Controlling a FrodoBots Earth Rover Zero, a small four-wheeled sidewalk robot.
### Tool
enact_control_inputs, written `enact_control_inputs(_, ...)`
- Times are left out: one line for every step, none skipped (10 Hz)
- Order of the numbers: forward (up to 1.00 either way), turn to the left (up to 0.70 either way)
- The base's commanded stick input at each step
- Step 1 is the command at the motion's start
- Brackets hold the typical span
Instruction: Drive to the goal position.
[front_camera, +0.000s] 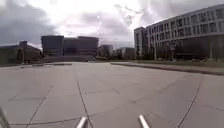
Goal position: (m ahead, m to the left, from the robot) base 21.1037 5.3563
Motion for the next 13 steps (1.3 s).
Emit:
enact_control_inputs(0.7,0.01)
enact_control_inputs(0.7,0.01)
enact_control_inputs(0.7,0.01)
enact_control_inputs(0.7,0.01)
enact_control_inputs(0.7,0.01)
enact_control_inputs(0.7,0.01)
enact_control_inputs(0.7,0.01)
enact_control_inputs(0.7,0.01)
enact_control_inputs(0.7,0.01)
enact_control_inputs(0.7,0.01)
enact_control_inputs(0.7,0.01)
enact_control_inputs(0.7,0.01)
enact_control_inputs(0.7,0.01)
